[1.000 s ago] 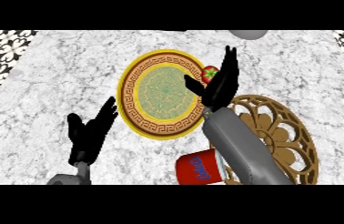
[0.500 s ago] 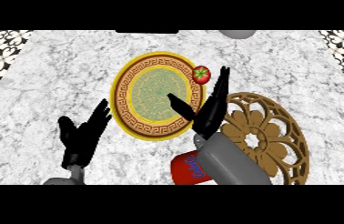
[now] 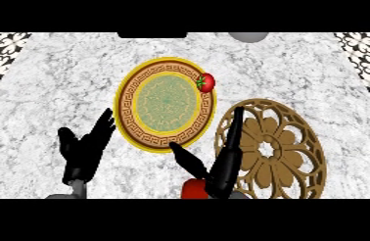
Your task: Pick the tomato from the placemat and place it in the plate
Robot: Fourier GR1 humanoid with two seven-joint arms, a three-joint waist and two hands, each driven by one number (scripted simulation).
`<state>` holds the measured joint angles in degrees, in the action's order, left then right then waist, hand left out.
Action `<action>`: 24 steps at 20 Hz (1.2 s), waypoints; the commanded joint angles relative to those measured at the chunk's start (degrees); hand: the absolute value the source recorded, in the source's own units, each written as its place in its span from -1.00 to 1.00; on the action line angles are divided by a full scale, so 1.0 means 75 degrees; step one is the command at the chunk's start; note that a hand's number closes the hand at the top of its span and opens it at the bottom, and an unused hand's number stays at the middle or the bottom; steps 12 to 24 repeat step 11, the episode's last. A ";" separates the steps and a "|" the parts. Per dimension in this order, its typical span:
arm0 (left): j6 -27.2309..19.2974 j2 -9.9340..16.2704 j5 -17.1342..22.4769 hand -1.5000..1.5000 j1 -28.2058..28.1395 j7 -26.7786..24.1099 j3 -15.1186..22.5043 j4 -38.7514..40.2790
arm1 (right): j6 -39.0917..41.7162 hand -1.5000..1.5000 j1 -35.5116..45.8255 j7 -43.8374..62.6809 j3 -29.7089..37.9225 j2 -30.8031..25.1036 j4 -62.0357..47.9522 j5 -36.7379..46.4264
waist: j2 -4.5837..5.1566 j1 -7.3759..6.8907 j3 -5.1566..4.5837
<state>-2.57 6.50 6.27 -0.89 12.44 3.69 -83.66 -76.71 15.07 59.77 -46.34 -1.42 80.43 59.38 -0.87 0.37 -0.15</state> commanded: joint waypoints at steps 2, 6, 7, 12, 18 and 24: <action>-0.0156 -0.0232 -0.0164 0.00 -0.0100 0.0007 0.0116 0.0301 | 0.0379 -1.00 -0.1410 -0.0034 -0.0633 0.0180 0.0581 0.0878 | 0.0094 0.0014 0.0015; 0.0302 0.0233 0.0162 0.00 -0.0240 0.0151 -0.0237 -0.0068 | 0.0263 -1.00 -0.1905 0.0185 -0.0924 0.0181 0.0467 0.1366 | 0.0105 -0.0048 0.0018; 0.0083 0.0037 -0.0049 0.00 -0.0273 0.0318 0.0033 -0.0363 | 0.0456 -1.00 -0.2458 0.0325 -0.0967 0.0181 0.0931 0.1785 | 0.0095 -0.0020 0.0018; 0.0045 -0.0072 0.0021 0.00 0.0069 0.0367 -0.0125 0.0033 | 0.0697 -1.00 -0.2529 0.1087 -0.1317 0.0183 0.1181 0.2470 | 0.0106 -0.0024 0.0017; 0.0045 -0.0072 0.0021 0.00 0.0069 0.0367 -0.0125 0.0033 | 0.0697 -1.00 -0.2529 0.1087 -0.1317 0.0183 0.1181 0.2470 | 0.0106 -0.0024 0.0017; 0.0045 -0.0072 0.0021 0.00 0.0069 0.0367 -0.0125 0.0033 | 0.0697 -1.00 -0.2529 0.1087 -0.1317 0.0183 0.1181 0.2470 | 0.0106 -0.0024 0.0017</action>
